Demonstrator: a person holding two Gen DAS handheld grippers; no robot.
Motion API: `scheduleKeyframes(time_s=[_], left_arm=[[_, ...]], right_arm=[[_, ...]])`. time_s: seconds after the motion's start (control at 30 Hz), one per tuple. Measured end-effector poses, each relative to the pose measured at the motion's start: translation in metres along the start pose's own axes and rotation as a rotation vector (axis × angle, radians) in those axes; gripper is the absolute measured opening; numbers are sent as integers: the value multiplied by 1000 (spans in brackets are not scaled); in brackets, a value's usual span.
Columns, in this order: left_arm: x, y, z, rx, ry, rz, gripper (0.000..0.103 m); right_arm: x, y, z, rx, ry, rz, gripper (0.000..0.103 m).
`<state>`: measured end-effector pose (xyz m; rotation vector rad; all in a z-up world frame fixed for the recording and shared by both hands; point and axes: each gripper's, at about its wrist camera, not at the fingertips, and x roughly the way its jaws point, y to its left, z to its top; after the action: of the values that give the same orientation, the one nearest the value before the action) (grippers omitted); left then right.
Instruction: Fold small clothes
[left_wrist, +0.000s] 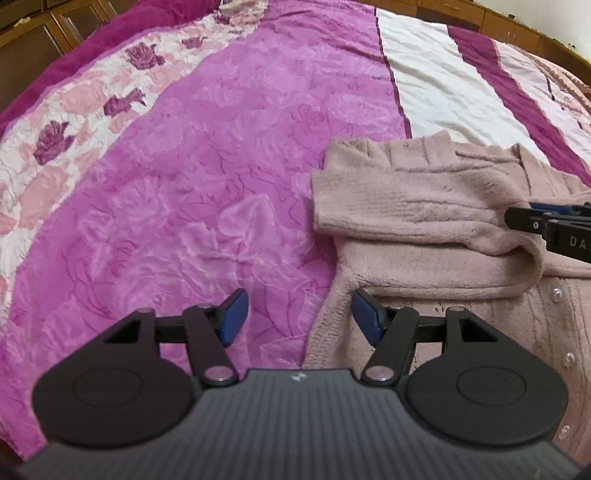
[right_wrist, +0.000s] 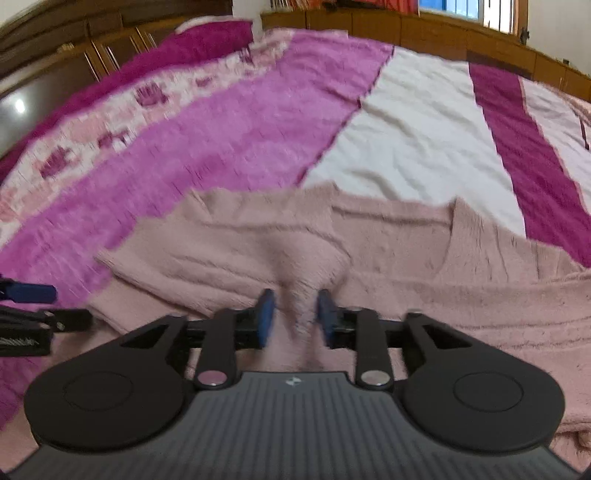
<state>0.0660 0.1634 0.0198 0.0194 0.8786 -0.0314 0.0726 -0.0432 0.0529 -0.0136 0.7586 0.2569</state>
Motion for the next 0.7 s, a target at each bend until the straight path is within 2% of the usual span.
scheduleKeyframes(time_s=[0.07,0.17,0.27,0.53,0.7], left_arm=[[-6,4,2,3,-11,-1,64],[-10,12,6,-11,-14,-3,64],[-9,21,5,-19,-10,20,64],[-3,42,-8,-58,14,44,64],[-3,44,-9,-71,7,35,64]], right_arm=[[-13,13,2,-15,-44,17,56],[-25,37,6,-48,-74,68,57],[-21,63,8,-93,-65,126,57],[22,108,5,-109,4,221,57],[51,123,5,-146,-7,190,56]])
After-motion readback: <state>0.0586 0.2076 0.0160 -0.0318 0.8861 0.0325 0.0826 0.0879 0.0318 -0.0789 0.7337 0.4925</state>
